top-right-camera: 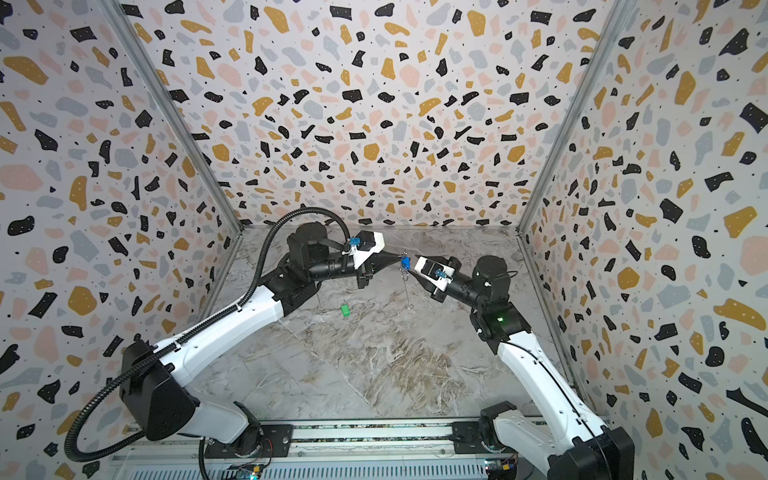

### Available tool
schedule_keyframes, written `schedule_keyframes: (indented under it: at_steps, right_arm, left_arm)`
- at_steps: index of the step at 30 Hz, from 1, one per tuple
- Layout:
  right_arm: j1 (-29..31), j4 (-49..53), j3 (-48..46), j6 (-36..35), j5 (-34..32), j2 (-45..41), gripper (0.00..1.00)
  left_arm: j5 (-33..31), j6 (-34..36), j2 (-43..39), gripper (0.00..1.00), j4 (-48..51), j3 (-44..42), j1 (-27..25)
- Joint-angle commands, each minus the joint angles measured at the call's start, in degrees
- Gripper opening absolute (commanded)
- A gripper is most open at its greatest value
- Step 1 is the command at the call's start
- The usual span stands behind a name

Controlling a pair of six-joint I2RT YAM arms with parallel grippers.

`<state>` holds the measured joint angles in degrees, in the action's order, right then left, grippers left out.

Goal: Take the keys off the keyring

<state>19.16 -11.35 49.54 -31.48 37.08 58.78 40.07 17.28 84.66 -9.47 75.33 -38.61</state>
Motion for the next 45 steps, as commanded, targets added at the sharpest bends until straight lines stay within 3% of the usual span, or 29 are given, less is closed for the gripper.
schedule_keyframes:
  at_steps: [1, 10, 21, 32, 45]
  right_arm:
    - [0.27, -3.68, 0.82, 3.58, 0.69, 0.21, 0.40]
    - [0.27, -7.14, 1.16, 8.04, 4.69, 1.31, 0.37]
    - [0.33, -7.94, 1.37, 9.25, 5.64, 1.97, 0.20]
    - [0.35, -6.13, 0.42, 5.64, -0.35, 1.03, 0.00]
    - [5.50, -8.00, -4.27, -7.07, -12.63, -1.30, 0.00]
  left_arm:
    - [1.83, -1.41, 0.07, 0.00, -4.52, -0.58, 0.29]
    - [2.03, -0.60, -0.16, 0.00, -5.29, -0.71, 0.29]
    - [2.12, -0.48, -0.25, 0.00, -4.15, -0.69, 0.29]
    - [0.01, -2.74, -1.17, 0.00, -7.50, -1.33, 0.29]
    - [-1.87, -5.99, -0.90, 0.00, -11.21, -1.59, 0.46]
